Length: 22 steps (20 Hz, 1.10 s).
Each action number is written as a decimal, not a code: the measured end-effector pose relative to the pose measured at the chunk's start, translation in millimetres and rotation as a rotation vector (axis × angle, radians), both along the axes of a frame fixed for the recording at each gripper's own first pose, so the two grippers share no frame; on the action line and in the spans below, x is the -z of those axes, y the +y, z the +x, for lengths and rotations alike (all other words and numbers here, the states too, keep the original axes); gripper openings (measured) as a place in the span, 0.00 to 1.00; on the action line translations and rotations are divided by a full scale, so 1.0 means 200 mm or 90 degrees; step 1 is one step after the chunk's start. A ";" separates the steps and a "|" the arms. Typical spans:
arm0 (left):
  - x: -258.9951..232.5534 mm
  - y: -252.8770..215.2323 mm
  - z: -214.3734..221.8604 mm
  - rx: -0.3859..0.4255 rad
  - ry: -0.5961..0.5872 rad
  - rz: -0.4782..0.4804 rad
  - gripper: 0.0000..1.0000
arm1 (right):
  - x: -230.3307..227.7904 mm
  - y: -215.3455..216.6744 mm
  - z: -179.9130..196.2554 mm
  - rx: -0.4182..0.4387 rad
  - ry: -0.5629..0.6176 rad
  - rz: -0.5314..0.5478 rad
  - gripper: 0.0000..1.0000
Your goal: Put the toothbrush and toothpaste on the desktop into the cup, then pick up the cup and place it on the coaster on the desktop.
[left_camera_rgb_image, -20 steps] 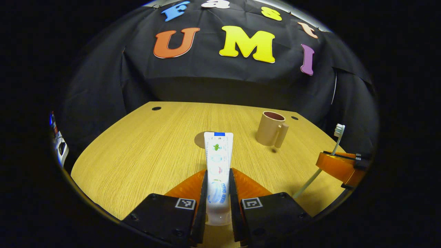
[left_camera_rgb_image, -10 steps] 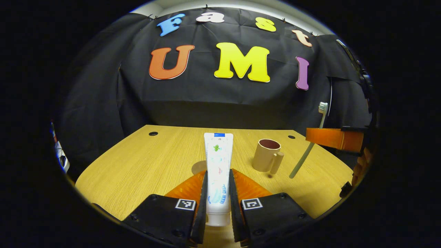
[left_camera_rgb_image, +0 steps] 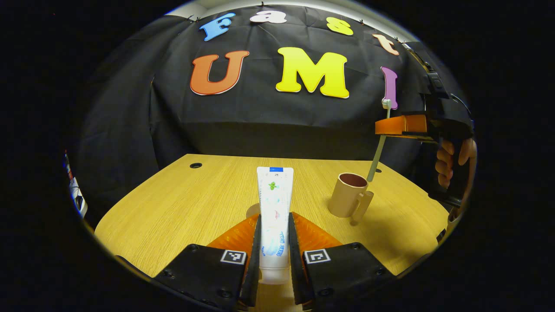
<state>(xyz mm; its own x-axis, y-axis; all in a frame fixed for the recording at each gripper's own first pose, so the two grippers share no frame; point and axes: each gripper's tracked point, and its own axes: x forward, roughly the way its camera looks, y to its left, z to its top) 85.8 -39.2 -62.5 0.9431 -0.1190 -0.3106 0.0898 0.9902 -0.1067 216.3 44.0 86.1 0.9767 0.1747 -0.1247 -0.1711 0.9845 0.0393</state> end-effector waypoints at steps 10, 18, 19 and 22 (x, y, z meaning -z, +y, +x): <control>0.01 -0.04 0.03 0.002 -0.011 0.016 0.35 | 0.12 0.04 0.20 0.009 0.027 0.001 0.14; -0.05 -0.09 0.05 0.001 -0.035 0.021 0.34 | -0.01 -0.02 0.08 -0.004 -0.014 0.016 0.81; -0.07 -0.10 0.07 0.004 -0.041 0.020 0.34 | -0.04 -0.06 0.04 0.002 -0.021 0.019 0.96; -0.13 -0.20 0.14 0.025 -0.053 0.005 0.34 | -0.06 -0.16 -0.03 0.014 -0.035 0.021 0.96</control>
